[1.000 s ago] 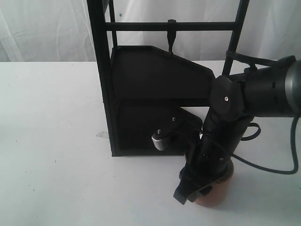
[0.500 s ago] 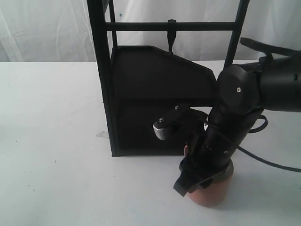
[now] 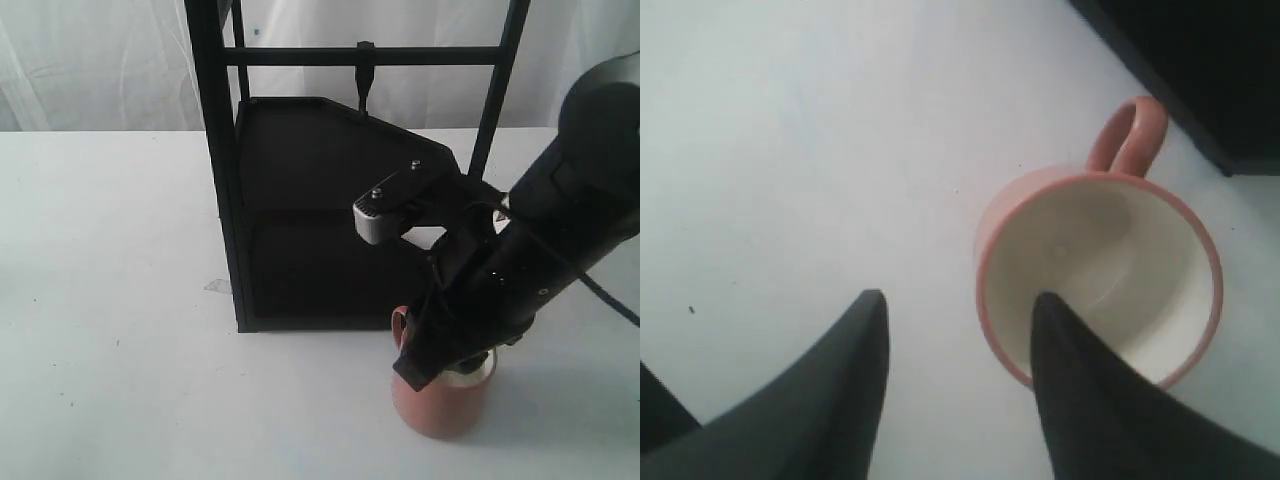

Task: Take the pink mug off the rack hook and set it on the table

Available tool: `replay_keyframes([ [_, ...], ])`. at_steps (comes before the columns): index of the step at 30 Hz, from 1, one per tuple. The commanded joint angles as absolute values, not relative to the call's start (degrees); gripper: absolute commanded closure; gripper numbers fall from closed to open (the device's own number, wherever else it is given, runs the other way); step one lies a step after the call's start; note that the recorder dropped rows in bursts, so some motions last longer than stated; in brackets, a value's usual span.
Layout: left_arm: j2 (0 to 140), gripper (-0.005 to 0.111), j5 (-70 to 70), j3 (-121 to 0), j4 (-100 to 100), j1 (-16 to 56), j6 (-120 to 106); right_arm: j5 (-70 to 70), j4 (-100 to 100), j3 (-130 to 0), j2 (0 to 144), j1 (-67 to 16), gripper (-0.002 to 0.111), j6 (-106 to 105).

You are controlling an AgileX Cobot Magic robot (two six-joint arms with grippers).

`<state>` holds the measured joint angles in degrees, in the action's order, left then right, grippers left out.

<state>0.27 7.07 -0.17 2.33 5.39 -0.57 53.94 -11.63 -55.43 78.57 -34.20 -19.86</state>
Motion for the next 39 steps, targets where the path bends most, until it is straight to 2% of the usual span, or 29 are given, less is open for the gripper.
replay_keyframes([
  [1, 0.0, 0.107, 7.3, 0.0, 2.2, 5.3, 0.0, 58.8, -11.9, -55.9, 73.7, -34.3, 0.065, -17.5],
  [3, 0.0, 0.107, 7.3, 0.0, 2.2, 5.3, 0.0, 60.3, -12.1, -55.9, 70.8, -34.3, 0.067, -17.0],
  [5, 0.0, 0.107, 7.3, 0.0, 2.2, 5.3, 0.0, 60.0, -12.1, -55.2, 67.2, -34.3, 0.078, -15.7],
  [7, 0.0, 0.107, 7.3, 0.0, 2.2, 5.3, 0.0, 58.2, -12.2, -52.1, 60.5, -34.3, 0.1, -14.5],
  [8, 0.0, 0.107, 7.3, 0.0, 2.2, 5.3, 0.0, 57.3, -12.8, -50.7, 57.7, -34.3, 0.108, -13.6],
  [13, 0.0, 0.107, 7.3, 0.0, 2.2, 5.3, 0.0, 47.1, -19.6, -39.5, 38.3, -34.3, 0.108, -12.7],
  [18, 0.0, 0.107, 7.3, 0.0, 2.2, 5.3, 0.0, 40.6, -19.9, -35.7, 28.6, -34.3, 0.108, -11.5],
  [32, 0.0, 0.107, 7.3, 0.0, 2.2, 5.3, 0.0, 41.1, -19.8, -35.3, 19.0, -34.3, 0.108, -10.2],
  [39, 0.0, 0.107, 7.3, 0.0, 2.2, 5.3, 0.0, 36.1, -18.6, -33.5, 17.2, -34.3, 0.108, -12.7],
])
